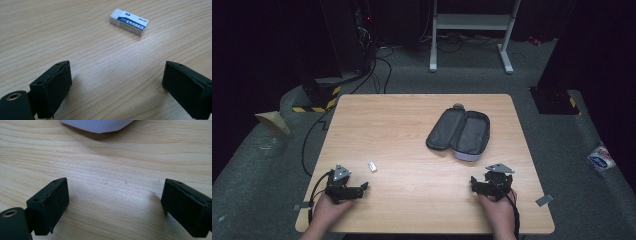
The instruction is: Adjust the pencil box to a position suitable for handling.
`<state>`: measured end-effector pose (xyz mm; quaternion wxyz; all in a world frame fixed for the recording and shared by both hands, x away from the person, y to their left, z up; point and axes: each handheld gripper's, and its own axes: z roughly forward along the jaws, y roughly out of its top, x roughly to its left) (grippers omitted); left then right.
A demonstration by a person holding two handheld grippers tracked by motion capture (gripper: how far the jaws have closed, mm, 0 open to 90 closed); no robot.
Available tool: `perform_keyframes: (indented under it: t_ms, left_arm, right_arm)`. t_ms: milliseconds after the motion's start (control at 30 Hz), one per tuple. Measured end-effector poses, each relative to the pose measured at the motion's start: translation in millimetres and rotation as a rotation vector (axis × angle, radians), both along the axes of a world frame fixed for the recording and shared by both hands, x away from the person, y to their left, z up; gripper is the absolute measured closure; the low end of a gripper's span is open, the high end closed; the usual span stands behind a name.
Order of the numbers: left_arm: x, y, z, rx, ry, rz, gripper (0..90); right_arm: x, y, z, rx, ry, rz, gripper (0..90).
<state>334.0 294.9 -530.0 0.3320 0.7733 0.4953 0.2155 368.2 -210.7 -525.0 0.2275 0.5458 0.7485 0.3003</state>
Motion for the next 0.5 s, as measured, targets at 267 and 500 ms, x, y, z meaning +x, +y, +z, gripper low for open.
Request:
perform_keyframes:
  t_ms: [267,500]
  left_arm:
    - [-0.1,0.1,0.0,-0.001,0.0,0.001,9.2]
    - [1.2,-1.3,0.0,-0.001,-0.001,0.008,9.3]
  right_arm:
    - [-1.5,0.0,0.0,-0.002,-0.002,0.001,7.7]
    - [-4.8,-2.6,0.3,0.002,-0.004,0.012,10.0]
